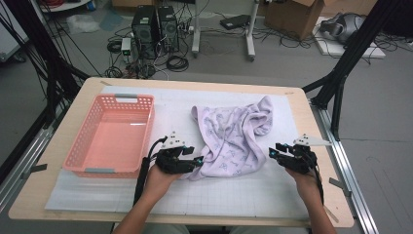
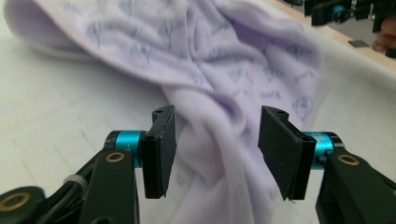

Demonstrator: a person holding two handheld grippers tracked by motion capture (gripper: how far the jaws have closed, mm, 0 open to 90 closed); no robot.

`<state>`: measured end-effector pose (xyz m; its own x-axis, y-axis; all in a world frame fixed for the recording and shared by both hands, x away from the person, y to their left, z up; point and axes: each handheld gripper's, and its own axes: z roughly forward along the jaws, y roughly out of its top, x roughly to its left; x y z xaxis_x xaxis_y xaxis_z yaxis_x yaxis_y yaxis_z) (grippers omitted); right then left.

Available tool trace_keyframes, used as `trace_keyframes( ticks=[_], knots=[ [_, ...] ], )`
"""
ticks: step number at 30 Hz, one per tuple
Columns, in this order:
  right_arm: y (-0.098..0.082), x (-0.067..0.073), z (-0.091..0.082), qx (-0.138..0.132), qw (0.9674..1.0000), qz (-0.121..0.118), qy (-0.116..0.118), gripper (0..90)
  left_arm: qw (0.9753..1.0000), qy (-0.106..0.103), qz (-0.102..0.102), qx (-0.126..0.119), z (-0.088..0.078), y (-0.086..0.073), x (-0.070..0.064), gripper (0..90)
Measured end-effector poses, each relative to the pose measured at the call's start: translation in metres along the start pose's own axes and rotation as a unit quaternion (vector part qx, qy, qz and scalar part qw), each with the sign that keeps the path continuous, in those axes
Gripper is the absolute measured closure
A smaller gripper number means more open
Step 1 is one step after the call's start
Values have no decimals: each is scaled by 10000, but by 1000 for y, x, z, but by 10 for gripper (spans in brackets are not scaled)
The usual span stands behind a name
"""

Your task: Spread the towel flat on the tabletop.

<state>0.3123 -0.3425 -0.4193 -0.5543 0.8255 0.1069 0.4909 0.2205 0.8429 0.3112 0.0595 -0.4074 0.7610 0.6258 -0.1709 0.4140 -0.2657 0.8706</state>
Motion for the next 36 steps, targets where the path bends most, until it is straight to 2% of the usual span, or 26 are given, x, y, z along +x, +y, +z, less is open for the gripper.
trace_keyframes(
  ticks=[2, 4, 6, 9, 10, 11, 12, 14, 16, 18, 20, 22, 26, 28, 29, 31, 34, 36],
  knots=[
    [0, 1, 0, 23, 10000, -3, 1, 571, 9997, -31, 218, 106, 10, 6, -5, 504],
    [-1, 2, 0, 54, 10000, -25, 8, 570, 9983, -2, 479, 327, 24, 7, -9, 517],
    [0, 4, 1, 60, 9999, -80, 25, 567, 9968, 86, 570, 547, 39, 6, -11, 509],
    [0, 6, 3, 101, 9998, -135, 47, 557, 9936, 371, 631, 864, 57, 2, -11, 498],
    [0, 6, 4, 131, 9998, -137, 48, 553, 9922, 483, 656, 948, 61, 0, -11, 532],
    [-1, 7, 5, 161, 9997, -159, 49, 546, 9902, 630, 737, 1009, 64, -1, -11, 633],
    [-1, 7, 5, 188, 9997, -158, 50, 533, 9894, 723, 759, 1001, 65, -2, -10, 762],
    [-2, 8, 6, 230, 9996, -141, 31, 498, 9932, 699, 460, 810, 62, -1, -5, 822],
    [-2, 8, 6, 238, 9996, -131, -17, 481, 9964, 690, 177, 464, 53, 2, 2, 829],
    [-2, 7, 5, 217, 9997, -79, -22, 476, 9970, 765, -111, 62, 40, 5, 12, 828],
    [-2, 6, 5, 213, 9997, -46, 70, 493, 9941, 1020, -314, -202, 29, 7, 22, 828],
    [-1, 6, 7, 208, 9996, -26, 193, 492, 9901, 1329, -349, -287, 21, 7, 30, 830],
    [-2, 9, 13, 309, 9986, -140, 411, 477, 9796, 1875, -555, -466, 11, 6, 45, 834],
    [-2, 13, 17, 378, 9979, -215, 478, 467, 9747, 2068, -634, -568, 8, 5, 51, 835],
    [-2, 14, 18, 403, 9976, -246, 510, 455, 9734, 2103, -677, -609, 8, 4, 54, 835],
    [-2, 16, 23, 451, 9965, -273, 652, 426, 9734, 2079, -753, -599, 8, 3, 58, 835],
    [-2, 24, 37, 631, 9938, -398, 819, 428, 9769, 1922, -755, -540, 10, 1, 58, 833],
    [-3, 33, 50, 856, 9896, -616, 977, 505, 9784, 1825, -795, -559, 10, 0, 58, 830]
  ],
)
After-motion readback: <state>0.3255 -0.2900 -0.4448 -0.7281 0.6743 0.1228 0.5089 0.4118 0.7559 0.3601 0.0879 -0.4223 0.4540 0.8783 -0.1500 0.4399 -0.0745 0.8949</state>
